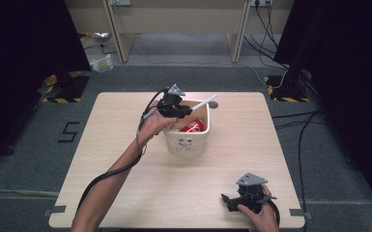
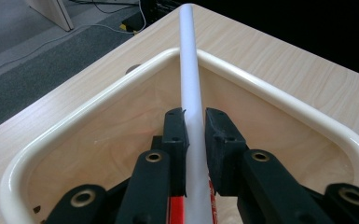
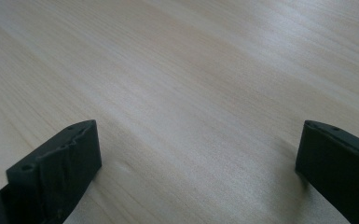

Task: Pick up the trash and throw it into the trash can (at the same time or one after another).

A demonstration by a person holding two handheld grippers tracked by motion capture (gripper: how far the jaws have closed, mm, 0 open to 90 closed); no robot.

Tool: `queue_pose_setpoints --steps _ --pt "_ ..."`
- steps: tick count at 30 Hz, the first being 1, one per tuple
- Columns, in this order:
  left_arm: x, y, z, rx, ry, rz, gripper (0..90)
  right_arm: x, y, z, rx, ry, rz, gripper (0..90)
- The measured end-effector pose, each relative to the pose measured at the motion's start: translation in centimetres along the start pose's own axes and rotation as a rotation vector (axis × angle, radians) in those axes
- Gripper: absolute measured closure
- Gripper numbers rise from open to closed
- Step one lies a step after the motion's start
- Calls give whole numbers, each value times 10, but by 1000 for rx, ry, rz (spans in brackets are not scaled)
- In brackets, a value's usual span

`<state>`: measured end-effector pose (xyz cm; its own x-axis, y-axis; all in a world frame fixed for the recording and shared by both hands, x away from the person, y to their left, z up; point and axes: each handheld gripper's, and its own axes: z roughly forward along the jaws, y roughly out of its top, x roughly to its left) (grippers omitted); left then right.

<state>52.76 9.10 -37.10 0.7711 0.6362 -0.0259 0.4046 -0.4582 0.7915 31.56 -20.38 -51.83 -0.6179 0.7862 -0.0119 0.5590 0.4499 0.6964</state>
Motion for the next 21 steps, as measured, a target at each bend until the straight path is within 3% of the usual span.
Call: queue_pose_setpoints --steps 8,21 --pt "0 0 -4 1 1 -2 704 0 0 0 0 0 0 3" --pt "-3 3 -26 -38 -11 -23 478 0 0 0 0 0 0 4"
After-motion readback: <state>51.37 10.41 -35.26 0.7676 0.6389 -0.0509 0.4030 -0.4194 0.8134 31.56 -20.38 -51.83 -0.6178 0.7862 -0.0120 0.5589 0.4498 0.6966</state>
